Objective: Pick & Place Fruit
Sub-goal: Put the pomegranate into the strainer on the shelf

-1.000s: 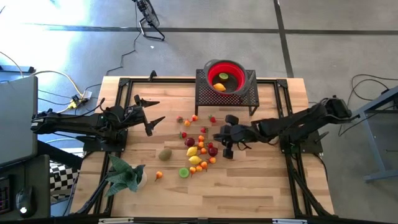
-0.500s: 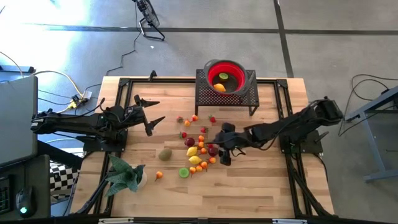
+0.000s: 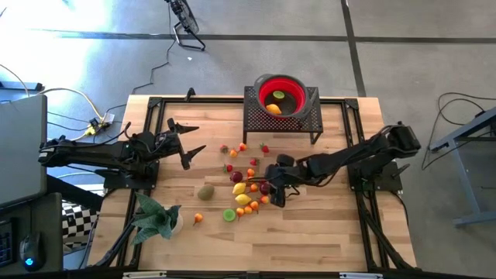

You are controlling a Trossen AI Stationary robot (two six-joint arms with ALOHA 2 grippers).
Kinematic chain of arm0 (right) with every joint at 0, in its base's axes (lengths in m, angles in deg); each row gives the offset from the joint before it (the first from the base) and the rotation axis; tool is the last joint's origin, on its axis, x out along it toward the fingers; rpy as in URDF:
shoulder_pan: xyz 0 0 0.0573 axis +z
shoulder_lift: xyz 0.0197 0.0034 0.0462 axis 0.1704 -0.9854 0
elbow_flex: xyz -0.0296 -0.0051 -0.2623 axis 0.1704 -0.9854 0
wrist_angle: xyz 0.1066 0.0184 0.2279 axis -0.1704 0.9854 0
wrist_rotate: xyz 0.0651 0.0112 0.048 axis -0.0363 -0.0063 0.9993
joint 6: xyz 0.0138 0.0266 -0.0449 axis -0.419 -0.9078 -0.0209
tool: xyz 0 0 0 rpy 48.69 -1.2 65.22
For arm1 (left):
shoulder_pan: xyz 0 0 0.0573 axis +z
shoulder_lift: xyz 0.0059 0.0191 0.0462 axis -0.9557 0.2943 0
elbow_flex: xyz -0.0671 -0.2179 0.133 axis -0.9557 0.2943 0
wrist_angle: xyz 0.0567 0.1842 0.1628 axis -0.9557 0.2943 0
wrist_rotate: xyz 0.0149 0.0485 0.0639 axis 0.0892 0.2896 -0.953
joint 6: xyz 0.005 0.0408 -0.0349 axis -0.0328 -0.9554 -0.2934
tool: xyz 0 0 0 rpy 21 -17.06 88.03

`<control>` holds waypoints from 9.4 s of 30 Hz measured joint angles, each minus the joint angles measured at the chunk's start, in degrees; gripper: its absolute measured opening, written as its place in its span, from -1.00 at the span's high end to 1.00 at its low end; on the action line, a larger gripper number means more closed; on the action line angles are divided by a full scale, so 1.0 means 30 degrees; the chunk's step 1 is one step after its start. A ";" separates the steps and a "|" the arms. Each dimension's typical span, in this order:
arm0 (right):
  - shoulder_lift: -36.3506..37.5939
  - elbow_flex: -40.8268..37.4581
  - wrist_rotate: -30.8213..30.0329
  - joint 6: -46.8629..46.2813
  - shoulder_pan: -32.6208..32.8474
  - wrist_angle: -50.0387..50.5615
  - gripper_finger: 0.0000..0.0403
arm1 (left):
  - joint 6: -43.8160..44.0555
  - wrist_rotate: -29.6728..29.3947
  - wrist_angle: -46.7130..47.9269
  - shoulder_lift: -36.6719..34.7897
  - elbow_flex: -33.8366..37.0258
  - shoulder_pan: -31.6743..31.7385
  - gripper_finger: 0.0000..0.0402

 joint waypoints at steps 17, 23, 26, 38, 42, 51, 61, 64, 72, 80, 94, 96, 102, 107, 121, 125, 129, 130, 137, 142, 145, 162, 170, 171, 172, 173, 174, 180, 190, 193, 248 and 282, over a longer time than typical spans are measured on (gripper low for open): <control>-0.2326 -0.0008 0.0471 -0.2251 -0.0189 -0.0849 -0.16 | -0.0022 -0.0007 0.1106 0.0008 -0.0007 0.0000 -0.68; -0.2312 0.0006 -0.0834 -0.3650 -0.0431 -0.1445 -0.16 | -0.0015 -0.0015 0.1543 0.0015 -0.0007 0.0000 -0.68; -0.2330 0.0006 -0.0577 -0.3772 -0.0691 -0.1396 -0.16 | -0.0007 -0.0015 0.1828 0.0015 -0.0007 0.0000 -0.68; -0.2338 0.0006 -0.0624 -0.2698 -0.0816 -0.2207 -0.16 | 0.0375 -0.0058 0.2149 0.0015 -0.0007 0.0000 -0.68; -0.2338 0.0006 -0.0576 -0.2691 -0.0816 -0.2614 -0.16 | -0.1816 -0.0066 0.1897 0.0015 -0.0007 0.0000 -0.68; -0.2338 0.0006 -0.1125 -0.1766 -0.1276 -0.2841 -0.16 | -0.2301 0.0092 0.2004 0.0095 -0.0007 0.0000 -0.68; -0.2345 0.0047 -0.1041 -0.0680 -0.1959 -0.2709 -0.16 | 0.0137 0.0104 0.2296 0.0088 -0.0007 0.1667 -0.68; -0.2374 0.0922 -0.1208 -0.0665 -0.1716 -0.1322 -0.16 | 0.0190 0.1983 0.2428 0.0088 -0.0007 0.2714 -0.68; -0.2367 0.3875 -0.3505 -0.1230 -0.0878 0.3570 -0.16 | 0.0404 0.5874 0.2433 0.0081 -0.0007 0.4699 -0.68; -0.3094 0.3853 -0.0167 -0.2393 -0.0903 0.4365 -0.16 | 0.0851 0.5916 0.2869 0.0088 -0.0007 0.4880 -0.68; -0.4378 0.3846 0.0993 -0.1832 -0.0831 0.4176 -0.16 | 0.0722 0.5621 0.2869 0.0081 -0.0007 0.4874 -0.68; -0.4378 0.3846 0.1000 -0.1831 -0.0831 0.4176 -0.16 | 0.0447 0.5595 0.2934 0.0081 -0.0007 0.4874 -0.68; -0.4480 0.3846 0.1354 -0.1838 -0.0831 0.3588 -0.16 | 0.0403 0.5603 0.3151 0.0077 -0.0007 0.4876 -0.68; -0.4480 0.3846 0.1372 -0.1838 -0.0758 0.3272 -0.16 | 0.0408 0.5610 0.3304 0.0088 -0.0007 0.4874 -0.68; -0.4480 0.1515 0.1798 -0.1911 -0.0758 0.0515 -0.16 | 0.0415 0.5668 0.3439 0.0081 -0.0004 0.4874 -0.68; -0.4477 0.1001 0.1649 -0.1910 -0.0757 -0.0254 -0.16 | 0.0415 0.5661 0.3439 0.0081 0.0000 0.4874 -0.68; -0.4472 0.0968 0.1408 -0.1853 -0.0757 -0.0349 -0.16 | 0.0423 0.5661 0.3432 0.0081 -0.0006 0.4874 -0.68; -0.4472 0.0968 0.1398 -0.1843 -0.0758 -0.0349 -0.16 | 0.0423 0.5661 0.3434 0.0081 0.0000 0.4879 -0.68; -0.4551 0.0968 0.1290 -0.1831 -0.0772 -0.0369 -0.16 | 0.0423 0.5645 0.3439 0.0081 -0.0007 0.4874 -0.68; -0.5664 0.0990 0.1102 -0.1780 -0.0787 -0.1023 -0.16 | 0.0423 0.5588 0.3469 0.0081 -0.0007 0.4874 -0.68; -0.5916 0.0983 0.0944 -0.1739 -0.0772 -0.1345 -0.16 | 0.0430 0.5595 0.3614 0.0088 -0.0007 0.4874 -0.68; -0.5798 0.0953 0.0823 -0.1836 -0.0758 -0.1546 -0.06 | 0.0379 0.5595 0.3628 0.0088 -0.0006 0.4876 -0.68; -0.5798 0.0953 0.0846 -0.1831 -0.0758 -0.1586 -0.06 | 0.0352 0.5603 0.3636 0.0088 -0.0007 0.4878 -0.68; -0.5798 0.0953 0.0878 -0.1831 -0.0758 -0.1627 -0.06 | 0.0345 0.5603 0.3636 0.0088 -0.0007 0.4876 -0.68; -0.5798 0.0953 0.0899 -0.1831 -0.0758 -0.1654 -0.06 | 0.0338 0.5603 0.3636 0.0088 -0.0007 0.4874 -0.68; -0.5798 0.0953 0.0906 -0.1831 -0.0758 -0.1664 -0.05 | 0.0335 0.5603 0.3636 0.0088 -0.0007 0.4880 -0.68; -0.5798 0.0953 0.0912 -0.1831 -0.0758 -0.1660 -0.04 | 0.0338 0.5603 0.3636 0.0088 -0.0007 0.4874 -0.68; -0.5609 0.0946 0.1241 -0.1831 -0.0772 -0.1547 -0.03 | 0.0342 0.5603 0.3636 0.0084 -0.0007 0.4880 -0.68; -0.3461 0.0924 0.1205 -0.1911 -0.0758 -0.1041 0.00 | 0.0345 0.5668 0.3643 0.0088 -0.0007 0.4874 -0.68; -0.2488 0.0925 0.0796 -0.1910 -0.0759 -0.1038 0.00 | 0.0346 0.5668 0.3636 0.0081 -0.0007 0.4878 -0.68; 0.1428 0.8093 -0.6167 0.7065 -1.0046 -0.2180 0.07 | 0.0410 0.5614 0.3564 0.0088 -0.0007 0.4879 -0.68; -0.0422 0.8319 -0.2988 0.3315 -1.3815 0.6953 0.02 | 0.0379 0.5661 0.3585 0.0082 -0.0002 0.4880 -0.68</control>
